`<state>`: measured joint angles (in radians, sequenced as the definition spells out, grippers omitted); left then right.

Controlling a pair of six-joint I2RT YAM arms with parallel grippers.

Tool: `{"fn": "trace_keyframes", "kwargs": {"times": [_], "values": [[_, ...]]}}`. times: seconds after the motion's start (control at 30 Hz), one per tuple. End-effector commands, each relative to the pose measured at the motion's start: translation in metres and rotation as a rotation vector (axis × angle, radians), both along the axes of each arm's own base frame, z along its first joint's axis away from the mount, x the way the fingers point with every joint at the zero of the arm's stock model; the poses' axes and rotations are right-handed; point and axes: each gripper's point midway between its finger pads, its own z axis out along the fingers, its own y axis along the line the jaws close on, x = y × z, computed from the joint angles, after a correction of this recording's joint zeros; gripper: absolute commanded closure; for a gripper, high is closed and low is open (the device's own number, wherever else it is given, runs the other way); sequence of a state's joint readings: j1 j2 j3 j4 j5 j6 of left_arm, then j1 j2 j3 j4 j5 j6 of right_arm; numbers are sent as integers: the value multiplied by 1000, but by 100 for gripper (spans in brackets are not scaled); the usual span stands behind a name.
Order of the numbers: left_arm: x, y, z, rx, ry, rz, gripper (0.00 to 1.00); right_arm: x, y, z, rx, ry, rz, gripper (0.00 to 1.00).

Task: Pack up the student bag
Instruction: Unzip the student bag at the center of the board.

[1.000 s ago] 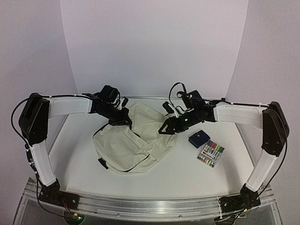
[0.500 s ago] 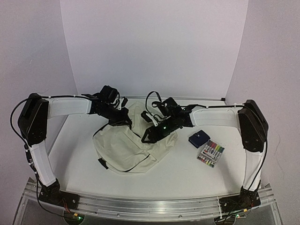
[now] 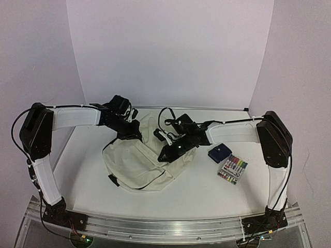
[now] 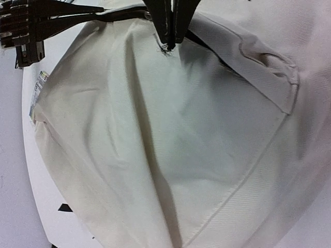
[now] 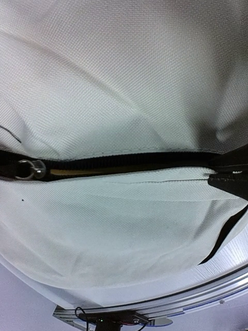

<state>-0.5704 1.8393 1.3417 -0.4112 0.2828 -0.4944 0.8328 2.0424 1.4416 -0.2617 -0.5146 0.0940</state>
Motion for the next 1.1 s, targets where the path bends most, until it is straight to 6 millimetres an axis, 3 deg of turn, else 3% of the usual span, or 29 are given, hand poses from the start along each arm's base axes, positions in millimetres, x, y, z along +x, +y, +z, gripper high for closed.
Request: {"fn": "trace_keyframes", "kwargs": {"times": [0.0, 0.13, 0.27, 0.43, 0.53, 0.57, 0.63, 0.67, 0.73, 0.8, 0.9, 1.07], "values": [[46, 43, 22, 56, -87, 139, 100, -23, -17, 2, -25, 33, 26, 100], [71, 64, 25, 65, -113, 190, 100, -38, -25, -12, -45, 74, 41, 100], [95, 71, 27, 71, -122, 198, 100, -56, -22, -23, -50, 123, 68, 100], [114, 72, 15, 93, -99, 189, 100, -73, -2, -9, -9, 120, 123, 100], [110, 68, 14, 73, -83, 172, 99, -70, 13, 7, 34, 140, 124, 96], [105, 67, 16, 59, -79, 164, 94, -66, 15, 14, 43, 142, 123, 84], [94, 65, 27, 21, -85, 151, 76, -53, 15, 33, 72, 132, 106, 54], [86, 65, 29, 11, -85, 150, 68, -43, 12, 44, 92, 119, 90, 49], [69, 68, 45, -6, -105, 147, 52, -28, 7, 68, 130, 82, 65, 40], [51, 68, 60, -20, -122, 142, 44, -7, -5, 91, 165, 42, 20, 32], [22, 63, 62, -15, -109, 131, 35, 34, -26, 115, 176, -42, -85, 22], [-24, 44, 48, -25, -65, 105, 32, 101, -62, 112, 59, -202, -246, 15]]}}
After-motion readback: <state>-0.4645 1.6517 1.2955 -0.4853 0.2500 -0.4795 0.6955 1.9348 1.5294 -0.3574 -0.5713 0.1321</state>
